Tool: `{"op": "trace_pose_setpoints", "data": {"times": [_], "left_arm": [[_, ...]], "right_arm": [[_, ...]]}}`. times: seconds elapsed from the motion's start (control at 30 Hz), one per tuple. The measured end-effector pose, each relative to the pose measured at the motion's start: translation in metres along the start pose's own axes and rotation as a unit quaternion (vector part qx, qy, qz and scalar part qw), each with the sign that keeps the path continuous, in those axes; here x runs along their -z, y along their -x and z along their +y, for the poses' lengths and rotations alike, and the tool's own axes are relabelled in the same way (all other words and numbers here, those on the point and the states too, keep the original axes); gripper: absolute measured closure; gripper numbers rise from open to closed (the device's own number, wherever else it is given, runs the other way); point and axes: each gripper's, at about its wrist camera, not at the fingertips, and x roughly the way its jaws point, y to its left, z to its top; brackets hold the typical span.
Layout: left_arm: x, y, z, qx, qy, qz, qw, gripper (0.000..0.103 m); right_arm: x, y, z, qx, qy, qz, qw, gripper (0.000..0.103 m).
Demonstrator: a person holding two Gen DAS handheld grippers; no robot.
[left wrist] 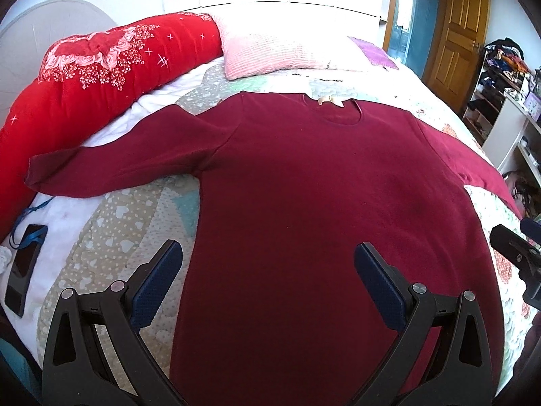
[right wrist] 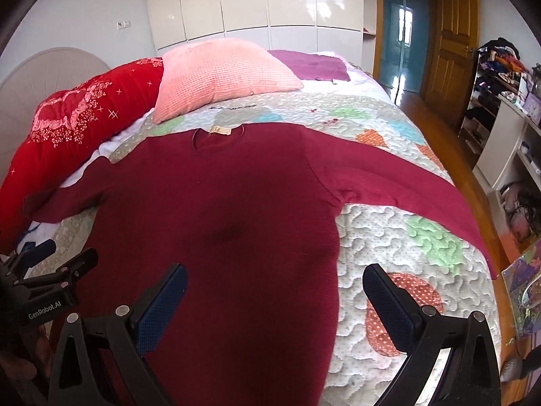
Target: Fold small clothes
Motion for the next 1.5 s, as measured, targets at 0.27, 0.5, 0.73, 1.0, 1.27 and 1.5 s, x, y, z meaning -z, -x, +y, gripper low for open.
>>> {"op": "trace_pose_setpoints", "data": {"times": [0.27, 0.5, 0.73, 1.0, 1.27, 1.5], "left_arm": [[0.000, -0.007, 0.002, 0.000, 0.002, 0.005, 1.0000, 0.001], [0.001, -0.011, 0.002, 0.002, -0.001, 0.008, 1.0000, 0.001], [-0.001, -0.016, 0.005, 0.004, 0.004, 0.010, 0.9999, 0.001], [-0.006, -0.022, 0.010, 0.000, 0.007, 0.010, 0.9999, 0.001], [-0.015, -0.027, 0.016, -0.003, 0.013, 0.007, 0.9999, 0.001], [-0.018, -0.036, 0.023, -0.006, 0.023, 0.014, 0.9996, 0.001]], "right_arm": [[-0.003, -0.010, 0.013, 0.009, 0.016, 0.002, 1.000, 0.000], [-0.005, -0.017, 0.016, 0.007, 0.016, 0.006, 1.000, 0.000], [-0.007, -0.021, 0.017, 0.006, 0.012, 0.008, 1.000, 0.000], [-0.014, -0.028, 0.023, 0.008, 0.016, 0.006, 1.000, 0.000], [-0.020, -0.037, 0.027, 0.008, 0.017, 0.008, 1.000, 0.000], [-0.023, -0.047, 0.034, 0.006, 0.020, 0.013, 1.000, 0.000]]}}
